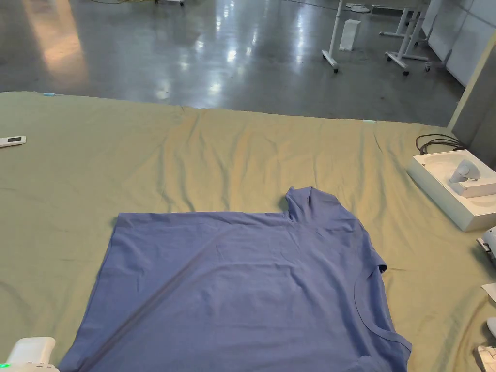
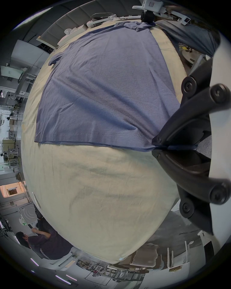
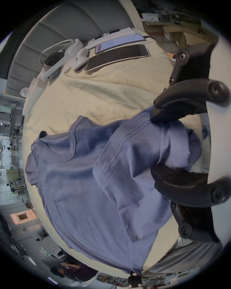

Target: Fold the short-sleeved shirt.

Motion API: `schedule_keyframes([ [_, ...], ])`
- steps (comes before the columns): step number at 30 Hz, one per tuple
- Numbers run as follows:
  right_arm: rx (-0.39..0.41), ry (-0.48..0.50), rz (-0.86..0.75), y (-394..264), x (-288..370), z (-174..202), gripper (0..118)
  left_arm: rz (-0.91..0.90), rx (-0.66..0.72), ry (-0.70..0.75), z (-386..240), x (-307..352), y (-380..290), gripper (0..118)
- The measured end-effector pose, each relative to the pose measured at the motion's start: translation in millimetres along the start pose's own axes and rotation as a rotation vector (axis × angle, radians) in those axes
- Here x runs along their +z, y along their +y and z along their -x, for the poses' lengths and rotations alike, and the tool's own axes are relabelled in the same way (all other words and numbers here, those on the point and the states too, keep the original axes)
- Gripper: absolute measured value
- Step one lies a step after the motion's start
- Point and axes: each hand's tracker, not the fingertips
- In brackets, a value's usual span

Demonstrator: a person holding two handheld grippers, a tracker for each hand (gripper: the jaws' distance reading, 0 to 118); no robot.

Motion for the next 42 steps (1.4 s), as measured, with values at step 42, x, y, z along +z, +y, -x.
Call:
schedule_keyframes([
  [42, 0.022, 0.025, -0.208, 172.8, 33.6, 0.2, 10, -0.214, 0.128, -0.169, 2.6, -4.0, 133.1, 4],
])
